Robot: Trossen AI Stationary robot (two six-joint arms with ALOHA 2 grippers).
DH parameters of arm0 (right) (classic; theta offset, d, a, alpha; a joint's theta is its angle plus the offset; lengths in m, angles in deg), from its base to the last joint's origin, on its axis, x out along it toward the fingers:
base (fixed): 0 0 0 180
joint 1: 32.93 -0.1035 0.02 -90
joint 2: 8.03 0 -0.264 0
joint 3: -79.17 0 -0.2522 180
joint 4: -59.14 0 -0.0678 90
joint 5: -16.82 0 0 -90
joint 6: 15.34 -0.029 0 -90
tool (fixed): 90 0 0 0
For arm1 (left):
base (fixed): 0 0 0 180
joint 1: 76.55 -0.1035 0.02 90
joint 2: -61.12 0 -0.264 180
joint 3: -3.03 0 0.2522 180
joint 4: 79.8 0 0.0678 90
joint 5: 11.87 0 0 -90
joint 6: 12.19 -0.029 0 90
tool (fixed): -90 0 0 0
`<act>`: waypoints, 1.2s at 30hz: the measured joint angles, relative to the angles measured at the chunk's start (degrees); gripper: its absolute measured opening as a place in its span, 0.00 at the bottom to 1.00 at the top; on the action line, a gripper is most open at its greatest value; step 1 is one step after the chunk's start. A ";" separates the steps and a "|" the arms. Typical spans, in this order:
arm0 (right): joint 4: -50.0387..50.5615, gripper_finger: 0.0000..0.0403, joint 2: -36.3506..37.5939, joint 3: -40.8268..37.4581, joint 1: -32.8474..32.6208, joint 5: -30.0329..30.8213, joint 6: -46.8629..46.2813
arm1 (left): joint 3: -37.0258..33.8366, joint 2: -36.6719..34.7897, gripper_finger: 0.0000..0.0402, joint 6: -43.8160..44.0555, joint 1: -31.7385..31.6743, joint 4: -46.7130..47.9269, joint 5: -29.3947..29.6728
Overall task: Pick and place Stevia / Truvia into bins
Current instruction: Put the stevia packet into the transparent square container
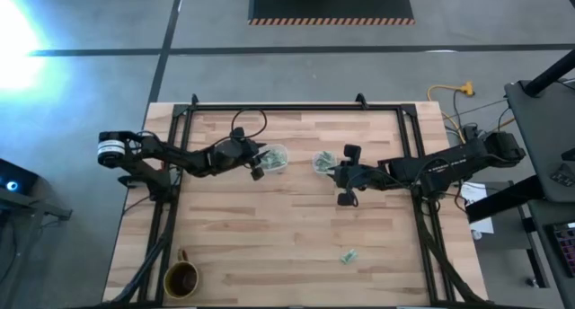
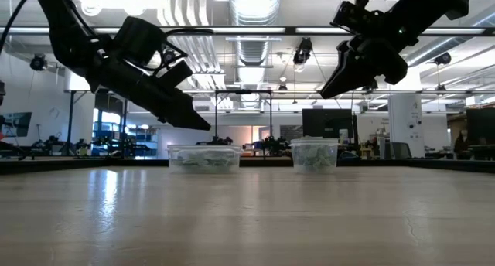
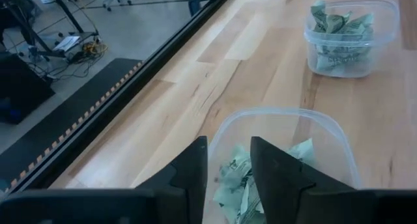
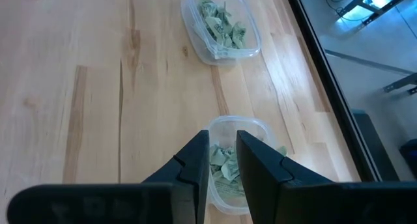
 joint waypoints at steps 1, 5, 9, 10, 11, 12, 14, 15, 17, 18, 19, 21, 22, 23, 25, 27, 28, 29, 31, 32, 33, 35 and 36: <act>0.00 0.17 0.00 0.00 0.01 -0.01 0.00 | 0.00 -0.02 0.26 -0.01 0.00 -0.01 -0.01; 0.00 0.17 0.00 -0.07 0.00 -0.01 0.00 | 0.09 -0.12 0.27 -0.04 0.05 0.02 -0.01; -0.02 0.17 0.00 -0.07 -0.02 -0.02 -0.02 | 0.09 -0.77 0.27 -0.03 0.27 -0.01 -0.01; -0.02 0.17 0.00 -0.07 -0.02 -0.02 -0.02 | 0.09 -0.93 0.27 -0.04 0.46 -0.01 -0.01; -0.04 0.17 0.00 -0.07 -0.02 -0.02 -0.04 | 0.05 -1.15 0.27 -0.04 0.67 0.02 -0.04; -0.04 0.17 0.00 -0.07 -0.02 -0.06 -0.06 | -0.01 -1.51 0.27 -0.04 0.94 0.07 -0.07; -0.05 0.17 0.00 -0.07 -0.02 -1.10 -0.38 | -0.07 -2.09 0.27 -0.04 1.63 0.00 -0.07; -0.09 0.17 0.00 -0.07 -0.02 -2.37 -0.60 | -0.13 -2.45 0.27 -0.04 2.02 0.13 -0.09; -0.23 0.17 0.00 -0.07 -0.02 -6.06 -0.79 | -0.24 -2.87 0.27 -0.07 2.72 0.48 -0.09; -0.29 0.17 0.00 -0.07 -0.02 -8.15 -0.80 | -0.30 -3.01 0.27 -0.07 3.07 0.47 -0.12; -0.40 0.17 0.00 -0.07 -0.04 -10.28 -0.93 | -0.44 -3.18 0.27 -0.07 3.36 0.54 -0.18; -0.65 0.17 0.00 -0.07 -0.04 -14.43 -2.03 | -0.50 -3.32 0.27 -0.07 3.97 0.56 -0.20; -0.62 0.17 0.00 -0.07 -0.05 -16.10 -2.92 | -0.50 -3.32 0.27 -0.08 4.27 0.63 -0.21; -0.53 0.17 0.00 -0.07 -0.06 -17.70 -4.02 | -0.50 -3.32 0.27 -0.09 4.48 1.08 -0.22; -0.22 0.17 0.00 -0.08 -0.07 -20.42 -6.03 | -0.50 -3.37 0.27 -0.11 4.81 1.92 -0.22; -0.15 0.17 0.00 -0.41 -0.45 -22.47 -7.69 | -0.50 -3.39 0.27 -0.15 4.93 1.86 -0.20; -0.13 0.17 0.00 -0.63 -0.88 -22.98 -8.25 | -0.50 -3.41 0.27 -0.23 4.94 1.86 -0.20; -0.13 0.17 0.00 -0.96 -1.36 -23.38 -8.81 | -0.50 -3.41 0.27 -0.27 5.01 1.85 -0.20; -0.04 0.17 0.00 -1.69 -2.58 -24.01 -9.70 | -0.50 -3.41 0.27 -0.28 5.01 1.87 -0.18; -0.03 0.17 0.00 -2.12 -3.31 -24.15 -10.28 | -0.50 -3.41 0.27 -0.28 5.03 1.83 -0.18; 0.03 0.17 0.00 -2.53 -4.05 -24.18 -10.98 | -0.50 -3.41 0.27 -0.30 5.01 1.84 -0.18; 0.02 0.17 0.00 -3.23 -5.57 -24.19 -12.30 | -0.50 -3.41 0.27 -0.31 5.05 1.83 -0.18; 0.03 0.17 0.00 -3.48 -6.31 -24.17 -12.90 | -0.50 -3.41 0.27 -0.31 5.05 1.83 -0.16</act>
